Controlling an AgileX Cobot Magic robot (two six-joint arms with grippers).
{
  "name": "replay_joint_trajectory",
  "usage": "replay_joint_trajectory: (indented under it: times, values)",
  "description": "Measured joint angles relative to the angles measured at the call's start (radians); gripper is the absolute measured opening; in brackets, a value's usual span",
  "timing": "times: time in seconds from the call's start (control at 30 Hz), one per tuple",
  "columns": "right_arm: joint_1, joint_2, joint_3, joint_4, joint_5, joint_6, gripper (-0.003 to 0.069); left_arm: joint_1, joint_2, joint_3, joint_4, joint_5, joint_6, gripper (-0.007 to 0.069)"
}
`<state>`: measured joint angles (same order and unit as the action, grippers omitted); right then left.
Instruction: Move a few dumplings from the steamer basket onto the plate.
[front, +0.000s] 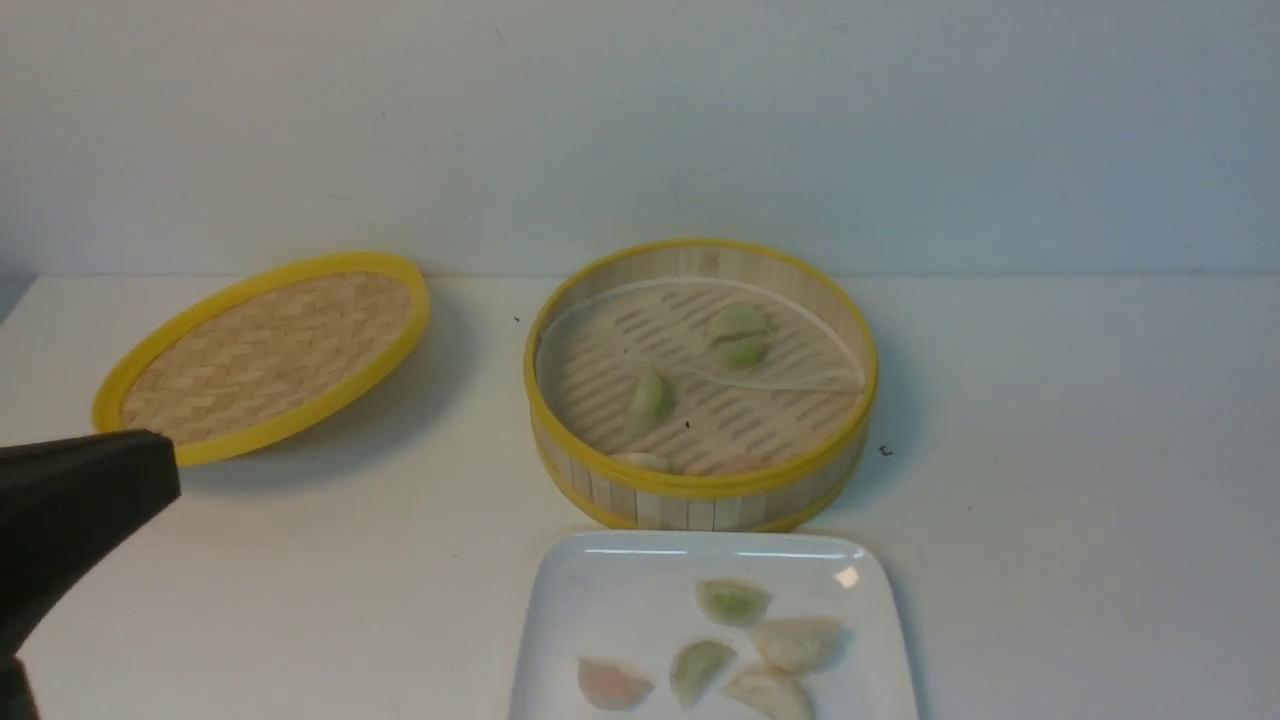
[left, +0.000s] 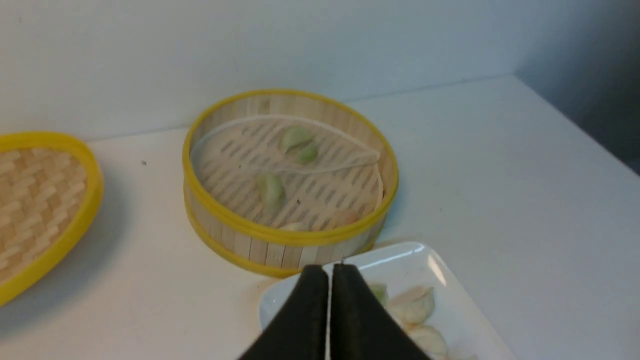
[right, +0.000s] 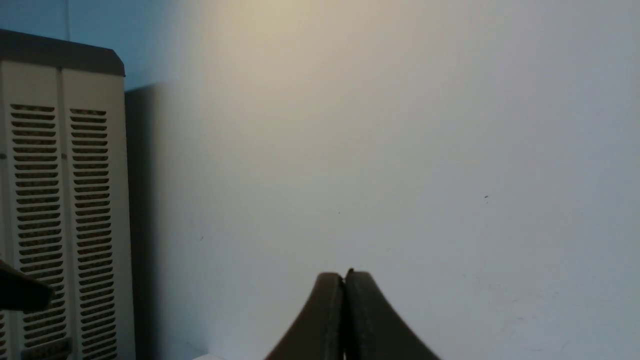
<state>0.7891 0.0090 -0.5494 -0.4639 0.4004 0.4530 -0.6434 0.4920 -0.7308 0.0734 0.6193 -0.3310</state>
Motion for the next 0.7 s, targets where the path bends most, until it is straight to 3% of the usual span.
replay_joint_trajectory:
  times: [0.47, 0.57, 0.7]
  values:
    - [0.000, 0.000, 0.000, -0.001, -0.003, 0.000, -0.0015, 0.000, -0.018, 0.002, 0.038, -0.008, 0.029, -0.0006]
    - [0.000, 0.000, 0.000, -0.001, -0.003, 0.000, -0.0015, 0.004, -0.028, 0.019, 0.054, -0.030, 0.088, -0.0006]
    - [0.000, 0.000, 0.000, -0.001, -0.003, 0.000, -0.0015, 0.076, -0.095, 0.110, 0.024, -0.126, 0.258, -0.0006]
